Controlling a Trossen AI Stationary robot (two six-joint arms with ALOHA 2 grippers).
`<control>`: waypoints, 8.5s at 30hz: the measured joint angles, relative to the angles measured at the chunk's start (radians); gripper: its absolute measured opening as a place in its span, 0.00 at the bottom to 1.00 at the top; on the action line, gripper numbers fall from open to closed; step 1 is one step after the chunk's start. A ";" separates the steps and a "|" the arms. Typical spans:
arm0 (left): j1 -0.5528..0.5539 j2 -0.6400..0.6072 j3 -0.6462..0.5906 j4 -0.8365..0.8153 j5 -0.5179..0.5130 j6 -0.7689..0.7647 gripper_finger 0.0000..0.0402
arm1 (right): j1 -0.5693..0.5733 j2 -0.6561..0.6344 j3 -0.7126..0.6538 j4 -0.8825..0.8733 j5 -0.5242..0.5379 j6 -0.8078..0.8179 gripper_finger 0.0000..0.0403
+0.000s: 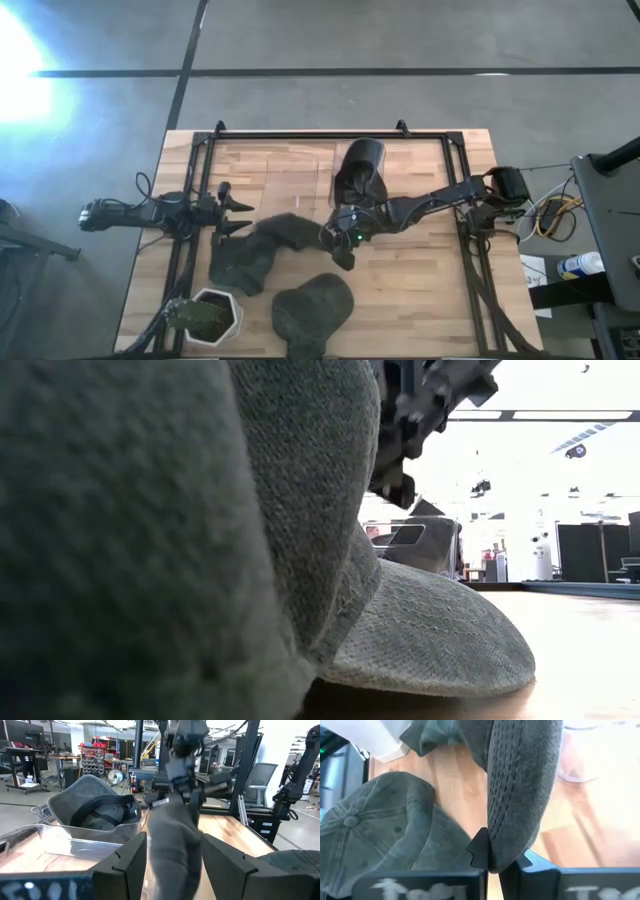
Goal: Pick & Place hat
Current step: Put the black cap into the right transparent bin, then put the left dark green cap into the left transparent bin
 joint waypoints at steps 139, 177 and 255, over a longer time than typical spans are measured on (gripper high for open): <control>0.000 0.004 0.000 0.000 0.000 0.000 0.45 | 0.371 -0.333 -0.435 -0.418 0.269 1.719 0.06; 0.000 0.004 0.000 0.000 0.000 0.000 0.45 | -0.265 -0.392 0.284 -0.720 0.750 0.656 0.03; 0.002 0.007 0.001 0.120 -0.187 -1.114 0.45 | -0.300 0.091 0.731 -1.117 0.388 0.217 0.48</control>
